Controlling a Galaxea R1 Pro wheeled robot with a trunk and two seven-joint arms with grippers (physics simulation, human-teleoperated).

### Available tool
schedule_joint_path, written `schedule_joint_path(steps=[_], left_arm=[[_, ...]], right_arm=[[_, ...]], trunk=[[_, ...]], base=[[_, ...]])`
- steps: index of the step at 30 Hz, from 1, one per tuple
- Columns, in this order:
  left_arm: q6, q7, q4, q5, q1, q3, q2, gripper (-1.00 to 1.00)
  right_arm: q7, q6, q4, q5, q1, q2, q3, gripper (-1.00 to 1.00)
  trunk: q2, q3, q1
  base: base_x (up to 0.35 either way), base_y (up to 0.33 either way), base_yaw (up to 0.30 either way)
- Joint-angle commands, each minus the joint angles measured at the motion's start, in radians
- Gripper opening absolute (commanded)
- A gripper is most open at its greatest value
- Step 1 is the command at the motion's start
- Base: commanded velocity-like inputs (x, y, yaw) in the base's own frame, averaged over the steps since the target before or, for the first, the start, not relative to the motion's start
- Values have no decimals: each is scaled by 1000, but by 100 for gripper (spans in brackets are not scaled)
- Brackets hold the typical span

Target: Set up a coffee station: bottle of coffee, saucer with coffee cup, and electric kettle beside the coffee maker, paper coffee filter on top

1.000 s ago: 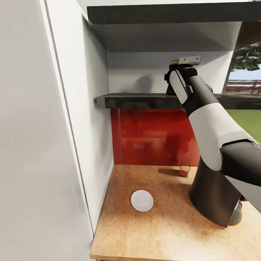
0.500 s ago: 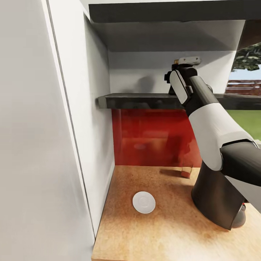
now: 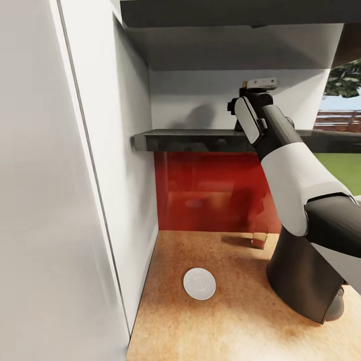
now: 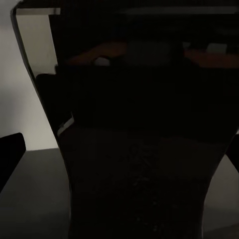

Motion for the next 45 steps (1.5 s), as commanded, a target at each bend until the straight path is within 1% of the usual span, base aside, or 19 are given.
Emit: schedule_joint_path(steps=[1,18,26,27,45], left_arm=[[1,3,1,-10,-1,2,0,100],[1,3,1,-9,-1,4,3,100],[1,3,1,-9,-1,3,1,100],[1,3,0,-9,-1,3,1,100],[1,3,0,-9,-1,3,1,100]], right_arm=[[-9,2,-1,-10,-1,-1,4,100],[-9,2,0,-10,1,-1,4,100],[-9,2,0,-10,1,-1,4,100],[-9,2,1,-10,1,-1,4,-100],[-9,4,-9,-10,1,0,6,-100]], trunk=[[-1,-1,0],[-1,-1,0],[-1,-1,0],[-1,-1,0],[-1,-1,0]], base=[[2,0,0],[15,0,0],[14,0,0],[0,0,0],[0,0,0]])
